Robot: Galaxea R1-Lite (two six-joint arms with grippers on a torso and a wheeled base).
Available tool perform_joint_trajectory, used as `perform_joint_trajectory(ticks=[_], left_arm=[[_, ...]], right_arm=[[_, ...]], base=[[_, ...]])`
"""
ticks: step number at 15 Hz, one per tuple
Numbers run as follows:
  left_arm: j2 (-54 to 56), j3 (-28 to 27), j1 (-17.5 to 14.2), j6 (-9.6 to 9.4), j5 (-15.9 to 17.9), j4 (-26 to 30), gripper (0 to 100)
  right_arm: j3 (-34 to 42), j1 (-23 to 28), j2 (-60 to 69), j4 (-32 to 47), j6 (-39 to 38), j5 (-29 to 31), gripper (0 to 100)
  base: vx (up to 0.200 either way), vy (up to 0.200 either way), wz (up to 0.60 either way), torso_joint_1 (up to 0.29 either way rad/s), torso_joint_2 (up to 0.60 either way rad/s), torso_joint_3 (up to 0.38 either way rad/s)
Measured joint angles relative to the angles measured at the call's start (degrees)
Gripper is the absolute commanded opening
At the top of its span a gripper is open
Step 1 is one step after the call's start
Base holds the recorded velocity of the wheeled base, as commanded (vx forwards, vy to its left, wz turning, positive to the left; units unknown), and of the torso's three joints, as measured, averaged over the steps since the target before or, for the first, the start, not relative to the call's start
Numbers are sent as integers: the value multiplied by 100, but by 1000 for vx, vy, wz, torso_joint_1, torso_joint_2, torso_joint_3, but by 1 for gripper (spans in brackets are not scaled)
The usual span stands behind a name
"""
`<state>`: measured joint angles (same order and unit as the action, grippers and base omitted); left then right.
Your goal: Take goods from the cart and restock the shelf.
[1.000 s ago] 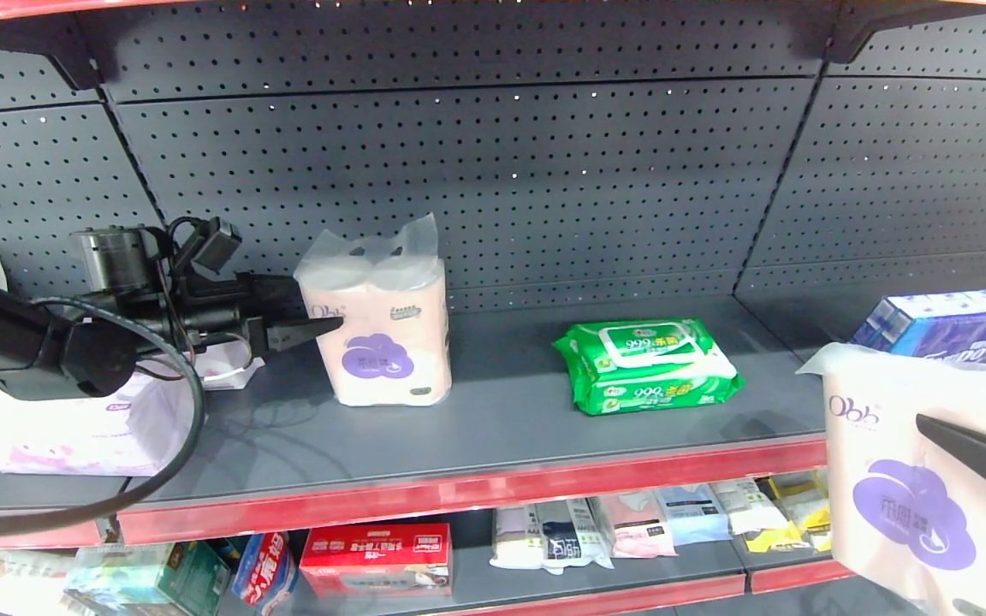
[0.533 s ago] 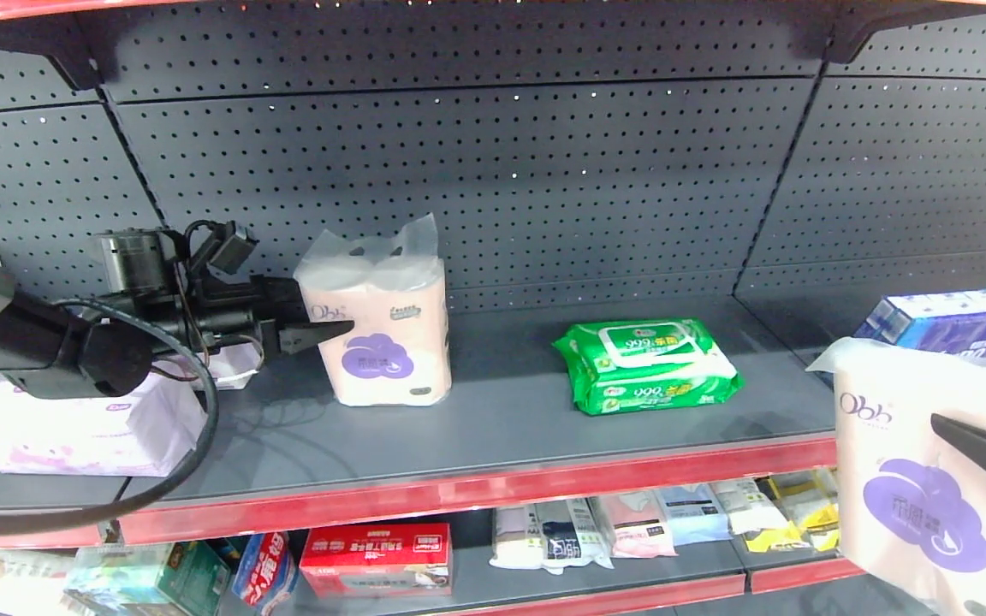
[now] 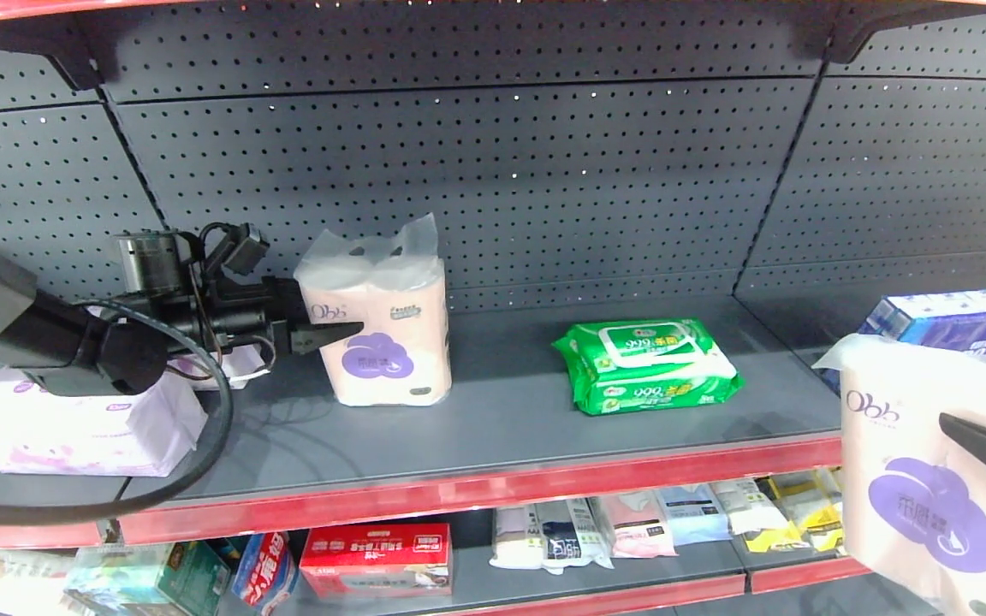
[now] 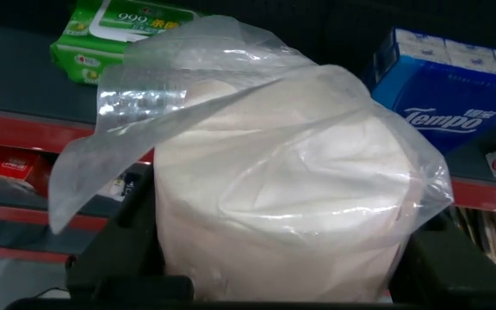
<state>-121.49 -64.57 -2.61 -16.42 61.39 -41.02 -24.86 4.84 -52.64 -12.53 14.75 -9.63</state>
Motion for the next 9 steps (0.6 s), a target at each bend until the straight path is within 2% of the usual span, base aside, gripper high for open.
perform_joint_trajectory(ticks=[5,9], left_arm=[[-263,-397,66,0,-22,-2,100],[-343,-450,138,13,-24,0,100]], right_arm=[[11,1,49,0,22,107,0],[17,0,57,0,18,112,0]], base=[[0,0,0,0,0,0],[0,0,0,0,0,0]])
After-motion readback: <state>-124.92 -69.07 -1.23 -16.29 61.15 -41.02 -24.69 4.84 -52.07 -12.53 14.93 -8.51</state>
